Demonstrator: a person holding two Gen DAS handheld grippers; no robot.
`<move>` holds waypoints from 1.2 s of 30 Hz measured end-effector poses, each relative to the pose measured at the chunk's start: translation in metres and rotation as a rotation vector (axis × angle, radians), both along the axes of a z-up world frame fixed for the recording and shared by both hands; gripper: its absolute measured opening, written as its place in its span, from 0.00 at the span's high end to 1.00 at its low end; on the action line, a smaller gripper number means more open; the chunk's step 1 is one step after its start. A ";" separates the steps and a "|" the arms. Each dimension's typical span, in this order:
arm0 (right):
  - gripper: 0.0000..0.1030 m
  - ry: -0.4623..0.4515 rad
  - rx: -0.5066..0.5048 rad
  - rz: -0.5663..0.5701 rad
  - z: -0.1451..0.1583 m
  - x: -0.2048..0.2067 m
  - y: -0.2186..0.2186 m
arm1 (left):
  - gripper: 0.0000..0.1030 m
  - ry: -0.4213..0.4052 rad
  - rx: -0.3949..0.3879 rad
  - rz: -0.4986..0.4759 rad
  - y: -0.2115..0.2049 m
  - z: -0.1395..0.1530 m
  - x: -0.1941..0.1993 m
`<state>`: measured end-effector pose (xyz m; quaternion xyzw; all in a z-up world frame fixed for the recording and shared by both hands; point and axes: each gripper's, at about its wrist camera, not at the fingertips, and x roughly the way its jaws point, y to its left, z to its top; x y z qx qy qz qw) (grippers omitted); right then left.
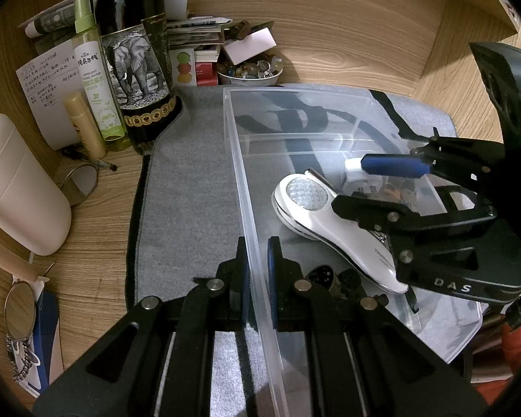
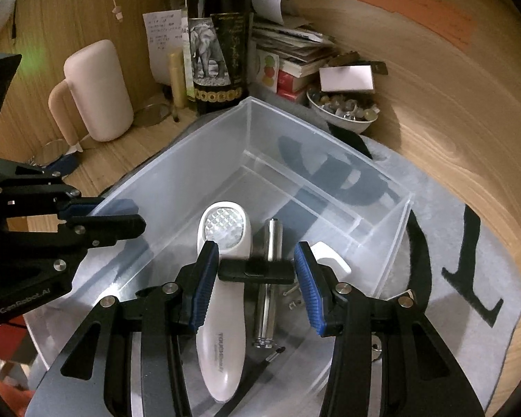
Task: Organize rigid objects
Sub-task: 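Carry the black USB plug into the clear box and open the right tool, then move the right tool back to the keys beside the lighter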
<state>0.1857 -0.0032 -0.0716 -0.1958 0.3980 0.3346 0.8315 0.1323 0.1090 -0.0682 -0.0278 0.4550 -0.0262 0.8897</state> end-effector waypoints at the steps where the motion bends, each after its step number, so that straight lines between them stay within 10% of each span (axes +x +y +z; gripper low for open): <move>1: 0.51 -0.002 0.001 0.000 0.000 0.000 0.000 | 0.92 0.000 0.000 0.000 0.000 0.000 0.000; 36: 0.38 -0.103 0.109 -0.206 0.033 -0.011 -0.095 | 0.92 -0.001 0.000 -0.001 0.000 0.000 0.000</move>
